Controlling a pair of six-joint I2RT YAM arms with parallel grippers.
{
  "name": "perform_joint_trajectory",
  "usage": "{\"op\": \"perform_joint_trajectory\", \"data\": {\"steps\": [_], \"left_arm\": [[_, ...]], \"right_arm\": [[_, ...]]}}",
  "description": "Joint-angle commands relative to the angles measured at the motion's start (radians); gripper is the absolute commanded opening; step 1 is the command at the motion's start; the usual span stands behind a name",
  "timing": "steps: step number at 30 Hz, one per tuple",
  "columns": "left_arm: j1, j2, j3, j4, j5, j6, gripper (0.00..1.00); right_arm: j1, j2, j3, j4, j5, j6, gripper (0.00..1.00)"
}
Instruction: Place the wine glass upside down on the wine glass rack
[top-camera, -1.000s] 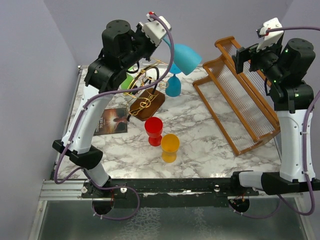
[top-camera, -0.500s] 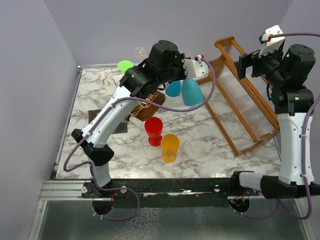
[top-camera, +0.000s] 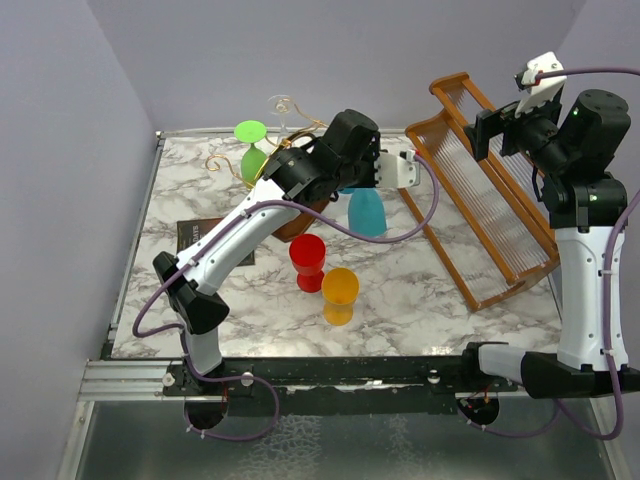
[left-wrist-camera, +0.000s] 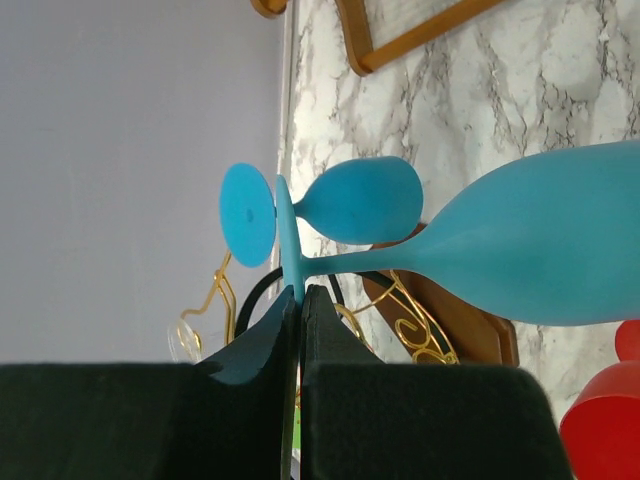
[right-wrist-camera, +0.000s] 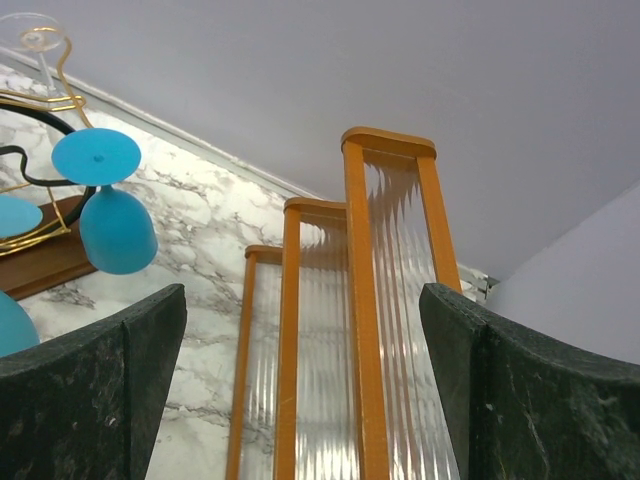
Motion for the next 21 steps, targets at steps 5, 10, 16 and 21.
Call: {"op": "perform_joint_trajectory", "data": {"steps": [5, 10, 16, 21], "left_arm": [[-0.017, -0.065, -0.055, -0.022, -0.130, -0.003, 0.00], [-0.017, -0.076, -0.058, -0.006, -0.209, -0.057, 0.00], [-0.017, -0.101, -0.090, -0.012, -0.267, -0.113, 0.00], [-0.017, -0.136, -0.137, 0.007, -0.350, -0.147, 0.00]], "right_arm": [[-0.005, -0.003, -0.003, 0.029, -0.053, 0.016, 1.00], [-0.005, 0.002, -0.006, 0.030, -0.069, 0.017, 1.00], [-0.005, 0.004, -0.016, 0.033, -0.076, 0.016, 0.99], [-0.005, 0.012, -0.020, 0.033, -0.088, 0.018, 1.00]]}}
